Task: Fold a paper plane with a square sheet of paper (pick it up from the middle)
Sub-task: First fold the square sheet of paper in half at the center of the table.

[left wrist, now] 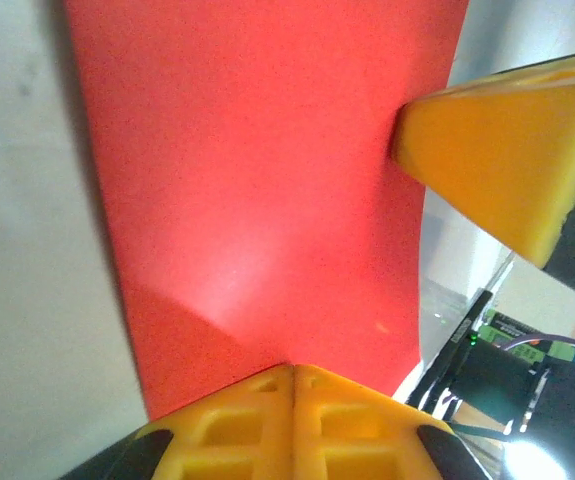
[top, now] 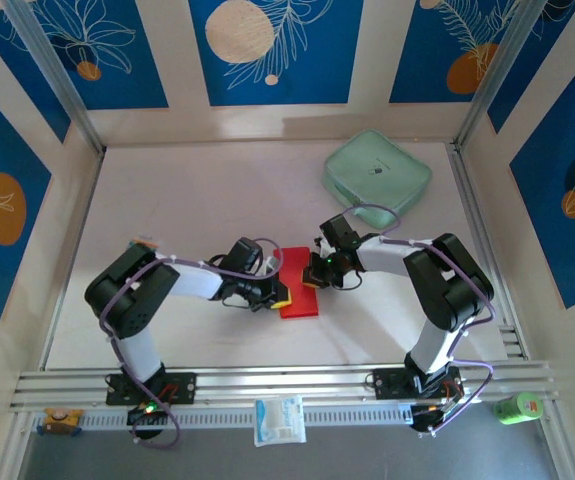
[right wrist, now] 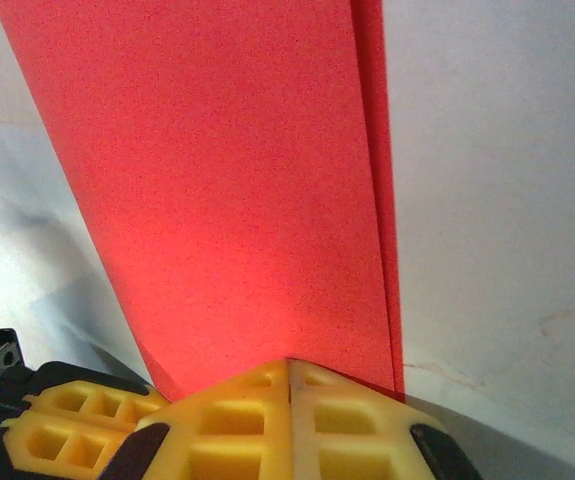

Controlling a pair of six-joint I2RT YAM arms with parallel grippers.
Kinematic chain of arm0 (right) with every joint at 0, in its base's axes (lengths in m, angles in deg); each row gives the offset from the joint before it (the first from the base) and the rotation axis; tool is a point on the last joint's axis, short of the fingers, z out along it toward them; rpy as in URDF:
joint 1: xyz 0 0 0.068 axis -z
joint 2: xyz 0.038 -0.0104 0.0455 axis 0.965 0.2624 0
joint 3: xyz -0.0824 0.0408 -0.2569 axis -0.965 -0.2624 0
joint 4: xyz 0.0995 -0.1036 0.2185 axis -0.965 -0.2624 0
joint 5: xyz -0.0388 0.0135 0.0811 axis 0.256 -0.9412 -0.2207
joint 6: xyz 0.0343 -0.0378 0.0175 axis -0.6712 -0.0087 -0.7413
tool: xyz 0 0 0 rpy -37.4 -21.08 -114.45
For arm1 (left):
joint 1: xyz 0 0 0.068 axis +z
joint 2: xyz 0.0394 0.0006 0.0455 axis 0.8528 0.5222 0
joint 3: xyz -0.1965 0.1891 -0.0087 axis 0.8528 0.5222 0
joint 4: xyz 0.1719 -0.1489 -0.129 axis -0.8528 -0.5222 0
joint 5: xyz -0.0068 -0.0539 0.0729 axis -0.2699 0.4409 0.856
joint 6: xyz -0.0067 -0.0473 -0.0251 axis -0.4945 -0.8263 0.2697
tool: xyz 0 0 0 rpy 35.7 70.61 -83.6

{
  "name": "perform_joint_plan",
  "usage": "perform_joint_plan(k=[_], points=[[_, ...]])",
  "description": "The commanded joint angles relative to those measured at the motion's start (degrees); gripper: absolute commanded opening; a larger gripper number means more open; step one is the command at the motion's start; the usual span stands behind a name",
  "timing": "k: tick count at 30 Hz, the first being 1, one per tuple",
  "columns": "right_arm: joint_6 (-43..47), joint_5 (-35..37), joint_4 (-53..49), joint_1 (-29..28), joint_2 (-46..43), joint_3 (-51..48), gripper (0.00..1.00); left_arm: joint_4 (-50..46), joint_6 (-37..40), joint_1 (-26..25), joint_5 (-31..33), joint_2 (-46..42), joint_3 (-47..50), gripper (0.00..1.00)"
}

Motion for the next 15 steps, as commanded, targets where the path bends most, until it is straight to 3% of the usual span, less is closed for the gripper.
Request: perform_joint_plan(k=[1,15], points=[[-0.6,3.9,-6.3,-0.5,1.4,-2.9,0.00,-7.6,5.0,-0.3,2.6,-1.2,1.5,0.01],[-0.7,3.9,-5.9,-0.5,1.5,-3.0,0.00,-7.4,5.5,-0.3,6.5,-10.1,0.3,0.07]])
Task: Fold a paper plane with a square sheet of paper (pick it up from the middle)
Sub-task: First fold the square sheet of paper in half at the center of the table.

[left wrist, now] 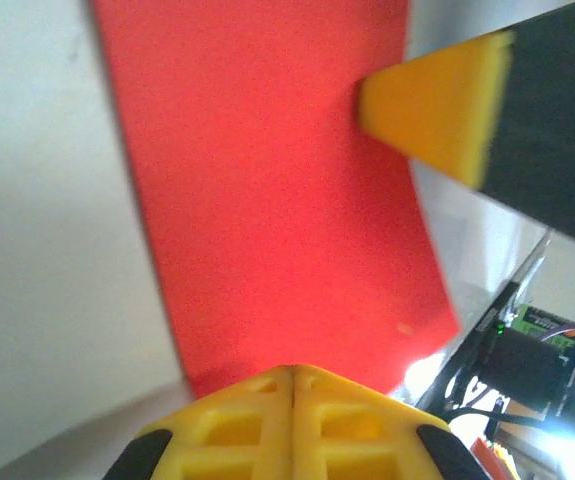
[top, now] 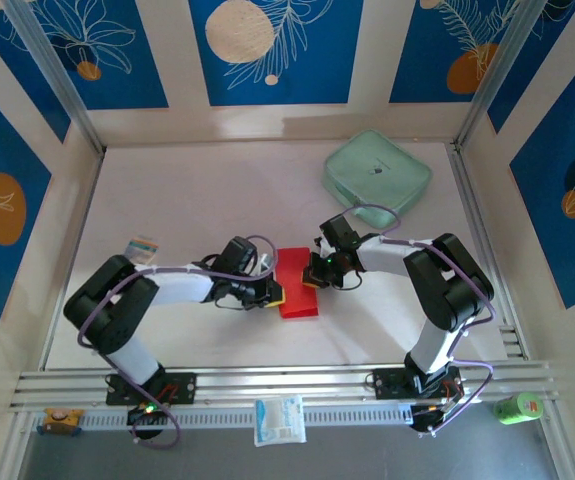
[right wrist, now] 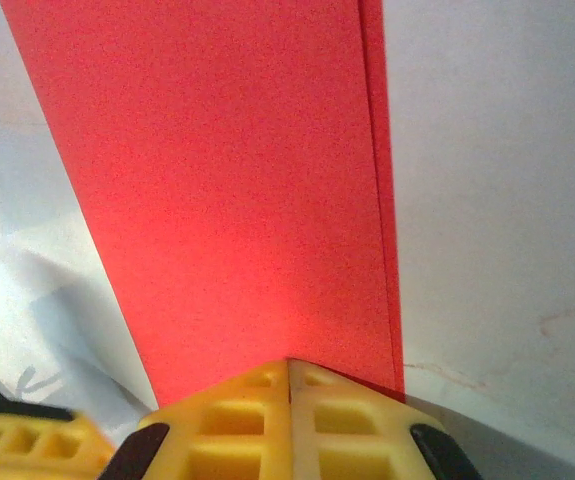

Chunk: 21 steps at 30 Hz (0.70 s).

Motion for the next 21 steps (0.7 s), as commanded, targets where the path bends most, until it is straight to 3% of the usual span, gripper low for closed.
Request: perform_joint_plan(k=[1,4,9,14,21], points=[[-0.7,4.0,-6.1,-0.5,1.6,-2.9,0.00,-2.2,1.2,-0.3,3.0,-1.5,-1.5,0.08],[-0.7,3.7,-5.9,-0.5,1.6,-2.9,0.00,-4.8,3.3,-0.3,3.9,0.4,-2.6,0.09],[-0.4,3.8,-6.1,-0.4,1.5,-2.9,0.00,-1.0,2.2,-0.3,1.0,3.3,-0.9,0.09],[-0.6,3.8,-5.8,-0.4,1.5,-3.2,0.00,-12.0,7.4,-0.4,3.2,5.4,-3.4,0.09],[-0.8,3.8,-5.7,-0.4,1.6,-3.2,0.00,-19.9,12.2,-0.5,8.0,3.6,-3.4,0.08]])
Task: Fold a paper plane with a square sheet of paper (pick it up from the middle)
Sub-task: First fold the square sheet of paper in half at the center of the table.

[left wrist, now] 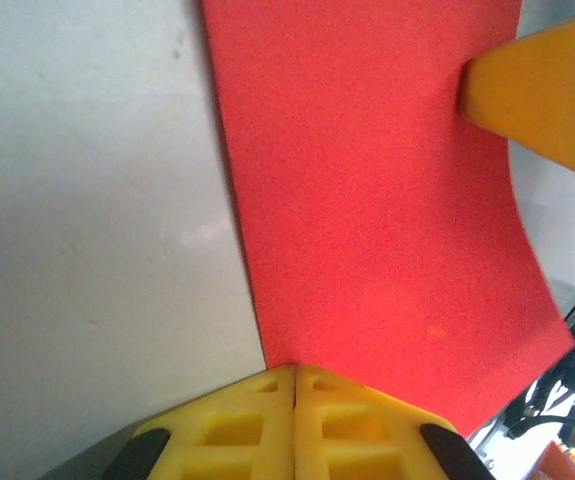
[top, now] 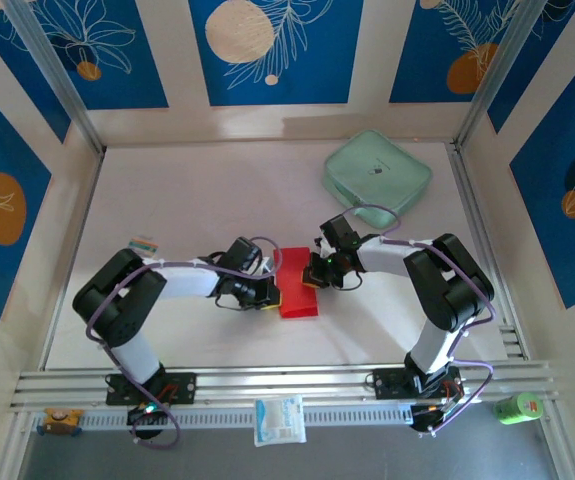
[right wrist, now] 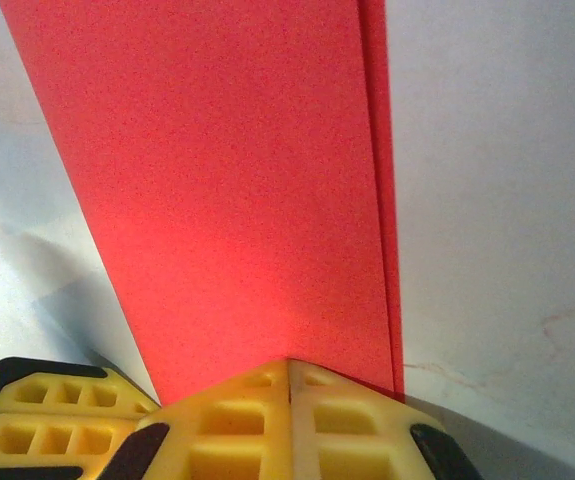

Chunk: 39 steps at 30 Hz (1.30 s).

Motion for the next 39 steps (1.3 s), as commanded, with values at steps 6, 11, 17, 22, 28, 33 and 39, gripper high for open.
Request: perform_joint_plan(k=[6,11,17,22,28,33,39], points=[[-0.6,4.1,-6.8,-0.4,1.5,-2.7,0.00,-7.3,-0.1,-1.1,2.4,-5.7,-1.6,0.09],[-0.5,4.2,-7.0,-0.4,1.4,-2.6,0.00,-0.3,-5.1,-1.6,-1.0,-5.1,-1.3,0.09],[-0.6,4.2,-7.1,-0.4,1.0,-2.8,0.00,0.6,-4.9,-2.5,-1.9,-2.1,0.0,0.09],[-0.5,4.3,-7.1,-0.3,0.9,-3.0,0.00,-1.2,-2.4,-2.6,-0.8,-1.5,2.7,0.09],[-0.5,4.6,-7.3,-0.3,0.4,-3.1,0.00,-4.1,1.4,-2.6,1.7,-2.6,3.9,0.09],[-0.8,4.5,-7.1,-0.4,0.2,-3.3,0.00,-4.4,0.1,-2.6,2.5,-6.9,1.9,0.10],[-0.9,4.6,-7.0,-0.4,0.2,-3.4,0.00,2.3,-4.1,-2.6,-1.1,-7.8,0.9,0.10]])
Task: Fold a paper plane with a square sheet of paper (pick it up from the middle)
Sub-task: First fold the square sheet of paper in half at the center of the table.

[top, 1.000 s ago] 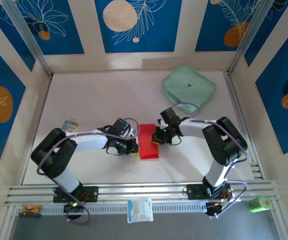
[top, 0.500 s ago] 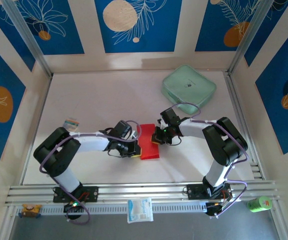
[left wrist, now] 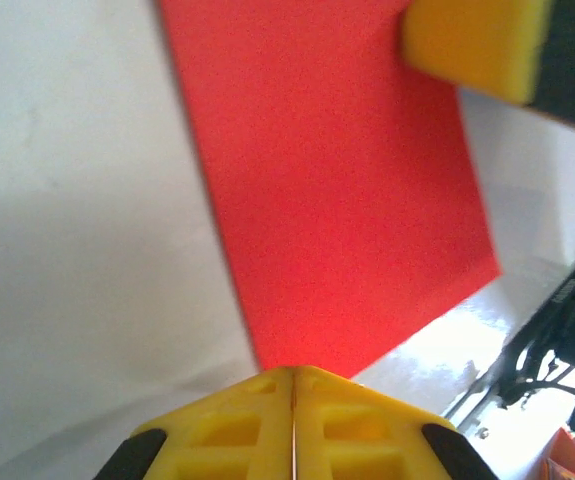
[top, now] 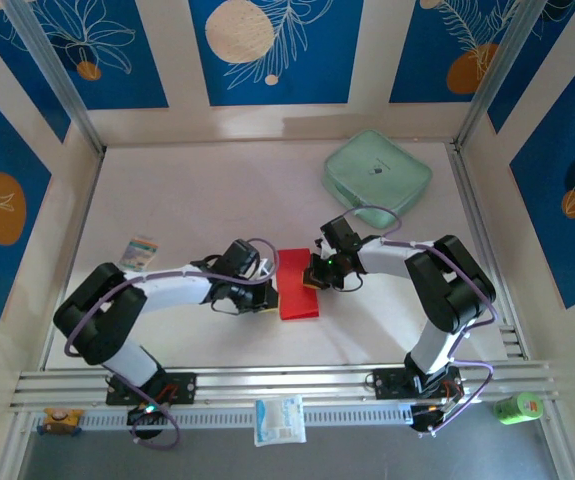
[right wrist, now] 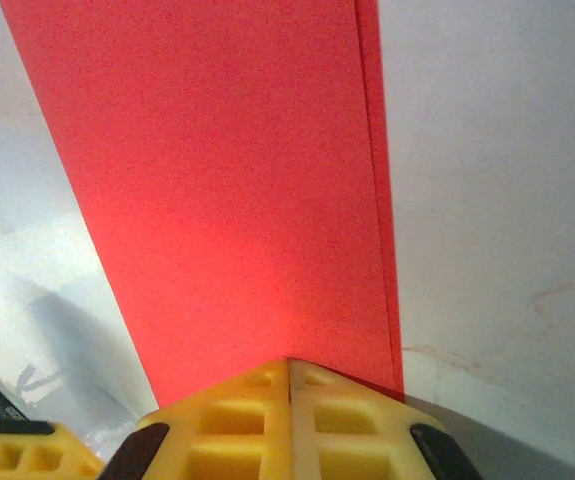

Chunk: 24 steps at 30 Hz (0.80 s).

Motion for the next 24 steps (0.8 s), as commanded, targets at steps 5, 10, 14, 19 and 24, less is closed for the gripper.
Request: perform_joint_plan(k=[5,10,14,19,24], points=[[-0.6,4.0,-6.9,-0.5,1.1,-2.5,0.00,11.4,-5.2,-0.6,-6.6,5.0,-0.3,0.11],[-0.5,4.4,-7.4,-0.5,0.9,-2.5,0.00,12.0,-5.0,-1.0,-7.8,8.2,1.7,0.11],[-0.6,4.4,-7.3,-0.5,1.0,-2.5,0.00,5.9,-0.4,-1.7,-6.2,7.6,3.1,0.11],[-0.6,4.6,-7.1,-0.4,1.3,-2.6,0.00,4.0,3.0,-2.5,-5.8,5.1,5.0,0.12],[-0.6,4.4,-6.9,-0.4,1.5,-2.6,0.00,-2.9,8.4,-5.4,-1.2,3.6,2.3,0.13]])
